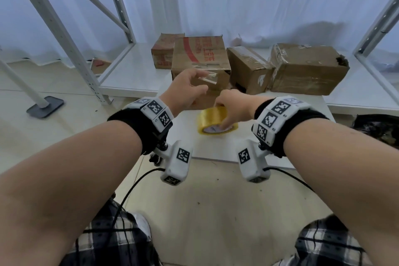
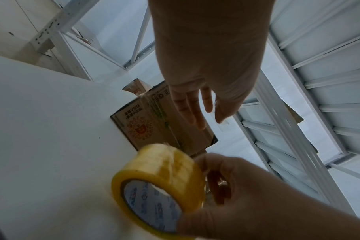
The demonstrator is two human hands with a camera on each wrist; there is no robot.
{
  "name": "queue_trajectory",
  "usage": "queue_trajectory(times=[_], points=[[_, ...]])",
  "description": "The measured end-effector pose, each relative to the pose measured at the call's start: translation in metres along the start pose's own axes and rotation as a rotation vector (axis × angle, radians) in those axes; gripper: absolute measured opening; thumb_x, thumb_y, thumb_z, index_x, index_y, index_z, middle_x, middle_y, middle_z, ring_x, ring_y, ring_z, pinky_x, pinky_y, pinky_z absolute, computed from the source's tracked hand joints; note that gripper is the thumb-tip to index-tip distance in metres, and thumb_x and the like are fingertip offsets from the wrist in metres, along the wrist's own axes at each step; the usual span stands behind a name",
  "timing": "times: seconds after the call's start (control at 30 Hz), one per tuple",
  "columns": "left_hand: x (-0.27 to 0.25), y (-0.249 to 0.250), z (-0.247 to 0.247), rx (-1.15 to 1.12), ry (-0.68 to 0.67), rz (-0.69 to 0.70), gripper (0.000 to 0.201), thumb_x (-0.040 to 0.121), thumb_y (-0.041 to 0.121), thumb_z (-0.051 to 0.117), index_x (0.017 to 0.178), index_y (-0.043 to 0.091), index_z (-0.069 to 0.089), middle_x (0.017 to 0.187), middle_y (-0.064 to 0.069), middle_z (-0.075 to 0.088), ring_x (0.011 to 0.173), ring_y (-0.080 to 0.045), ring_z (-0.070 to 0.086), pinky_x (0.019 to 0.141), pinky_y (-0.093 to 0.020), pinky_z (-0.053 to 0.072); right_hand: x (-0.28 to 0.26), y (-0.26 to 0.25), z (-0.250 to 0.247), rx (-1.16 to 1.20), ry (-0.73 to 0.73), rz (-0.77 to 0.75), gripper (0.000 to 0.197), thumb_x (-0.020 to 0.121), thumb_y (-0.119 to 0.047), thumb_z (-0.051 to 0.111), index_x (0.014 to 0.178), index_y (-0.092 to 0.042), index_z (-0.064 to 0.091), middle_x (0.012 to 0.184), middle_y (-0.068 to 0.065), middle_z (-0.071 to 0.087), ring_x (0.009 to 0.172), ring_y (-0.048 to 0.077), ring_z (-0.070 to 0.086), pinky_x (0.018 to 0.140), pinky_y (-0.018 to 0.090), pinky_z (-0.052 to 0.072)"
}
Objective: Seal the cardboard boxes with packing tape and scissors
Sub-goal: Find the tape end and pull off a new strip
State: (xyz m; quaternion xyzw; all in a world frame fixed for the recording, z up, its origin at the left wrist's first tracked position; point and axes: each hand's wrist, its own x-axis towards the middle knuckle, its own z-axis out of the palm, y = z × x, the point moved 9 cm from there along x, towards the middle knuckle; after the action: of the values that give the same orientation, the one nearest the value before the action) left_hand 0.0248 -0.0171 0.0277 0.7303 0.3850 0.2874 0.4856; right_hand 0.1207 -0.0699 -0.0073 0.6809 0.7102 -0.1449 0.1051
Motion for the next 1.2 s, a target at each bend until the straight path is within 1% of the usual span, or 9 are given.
queue_trajectory(times=[0.13, 0.27, 0.43, 0.5, 0.57, 0.73, 0.93, 1.07, 1.2], points=[[0.0, -0.004, 0.016, -0.046, -0.079, -0.057, 0.026, 0.093, 0.005, 0.058, 0.115, 0.017, 0.057, 0.094, -0.004, 0.062, 0.079, -0.011, 0.062, 0.073, -0.025, 0.055, -0.028, 0.027, 0.014, -0.015, 0.001, 0.087, 0.06, 0.069, -0.048, 0.08, 0.111, -0.016, 0.051, 0.096, -0.003, 0.052, 0.086, 0.017, 0.05, 0.071, 0.029, 0.042], [-0.003, -0.006, 0.028, -0.062, -0.14, -0.1, 0.024, 0.094, 0.006, 0.057, 0.116, 0.015, 0.059, 0.097, -0.004, 0.062, 0.075, -0.008, 0.064, 0.066, -0.016, 0.053, -0.043, 0.048, 0.031, -0.063, 0.11, 0.186, 0.066, 0.073, -0.042, 0.079, 0.127, -0.018, 0.048, 0.117, 0.005, 0.059, 0.109, 0.028, 0.057, 0.08, 0.034, 0.045], [-0.007, -0.002, 0.027, -0.078, -0.161, -0.125, 0.023, 0.095, 0.009, 0.055, 0.118, 0.012, 0.059, 0.097, -0.003, 0.061, 0.076, -0.011, 0.063, 0.081, -0.029, 0.054, -0.033, 0.053, 0.066, -0.016, 0.021, 0.238, 0.017, 0.091, -0.025, 0.06, 0.096, -0.009, 0.055, 0.104, 0.007, 0.059, 0.101, 0.028, 0.057, 0.089, 0.035, 0.045], [-0.006, 0.002, 0.021, -0.097, -0.145, -0.121, 0.022, 0.096, 0.01, 0.055, 0.117, 0.013, 0.06, 0.099, -0.001, 0.061, 0.074, -0.01, 0.062, 0.076, -0.026, 0.053, -0.031, 0.053, 0.05, 0.121, 0.144, 0.228, 0.017, 0.091, -0.024, 0.056, 0.082, -0.009, 0.053, 0.085, 0.006, 0.055, 0.087, 0.027, 0.055, 0.079, 0.035, 0.047], [-0.002, 0.011, 0.015, -0.109, -0.131, -0.097, 0.02, 0.096, 0.012, 0.055, 0.115, 0.014, 0.061, 0.102, -0.001, 0.061, 0.075, -0.009, 0.062, 0.071, -0.024, 0.052, -0.035, 0.059, 0.009, 0.353, 0.389, 0.212, 0.015, 0.093, -0.026, 0.055, 0.089, -0.012, 0.059, 0.081, 0.001, 0.055, 0.08, 0.021, 0.055, 0.074, 0.033, 0.047], [0.01, 0.039, 0.002, -0.121, -0.1, 0.007, 0.02, 0.094, 0.014, 0.059, 0.112, 0.012, 0.066, 0.099, -0.001, 0.064, 0.087, -0.012, 0.059, 0.087, -0.028, 0.05, -0.056, 0.047, -0.098, 0.679, 0.785, -0.014, 0.011, 0.096, -0.015, 0.05, 0.104, -0.011, 0.057, 0.073, -0.005, 0.05, 0.063, 0.015, 0.051, 0.062, 0.028, 0.047], [0.018, 0.047, -0.003, -0.212, -0.1, 0.014, 0.022, 0.096, 0.021, 0.056, 0.112, 0.009, 0.067, 0.105, -0.003, 0.067, 0.088, -0.009, 0.064, 0.086, -0.023, 0.053, -0.04, 0.039, -0.105, 0.777, 0.733, -0.13, 0.012, 0.093, -0.026, 0.062, 0.099, -0.017, 0.061, 0.08, -0.006, 0.054, 0.061, 0.004, 0.052, 0.056, 0.024, 0.056], [0.019, 0.034, -0.002, -0.202, -0.054, 0.02, 0.017, 0.091, 0.008, 0.062, 0.108, 0.008, 0.065, 0.097, -0.002, 0.067, 0.08, -0.006, 0.065, 0.08, -0.02, 0.055, -0.027, 0.043, -0.095, 0.748, 0.753, -0.112, 0.015, 0.088, -0.021, 0.069, 0.1, -0.015, 0.064, 0.08, -0.005, 0.059, 0.067, 0.009, 0.054, 0.067, 0.028, 0.057], [0.022, 0.03, 0.0, -0.177, -0.058, 0.016, 0.023, 0.087, 0.0, 0.064, 0.108, 0.007, 0.064, 0.103, -0.004, 0.065, 0.087, -0.009, 0.065, 0.081, -0.018, 0.054, -0.022, 0.041, -0.094, 0.654, 0.759, -0.074, 0.013, 0.087, -0.02, 0.069, 0.098, -0.017, 0.061, 0.077, -0.01, 0.056, 0.065, 0.002, 0.05, 0.062, 0.006, 0.042]])
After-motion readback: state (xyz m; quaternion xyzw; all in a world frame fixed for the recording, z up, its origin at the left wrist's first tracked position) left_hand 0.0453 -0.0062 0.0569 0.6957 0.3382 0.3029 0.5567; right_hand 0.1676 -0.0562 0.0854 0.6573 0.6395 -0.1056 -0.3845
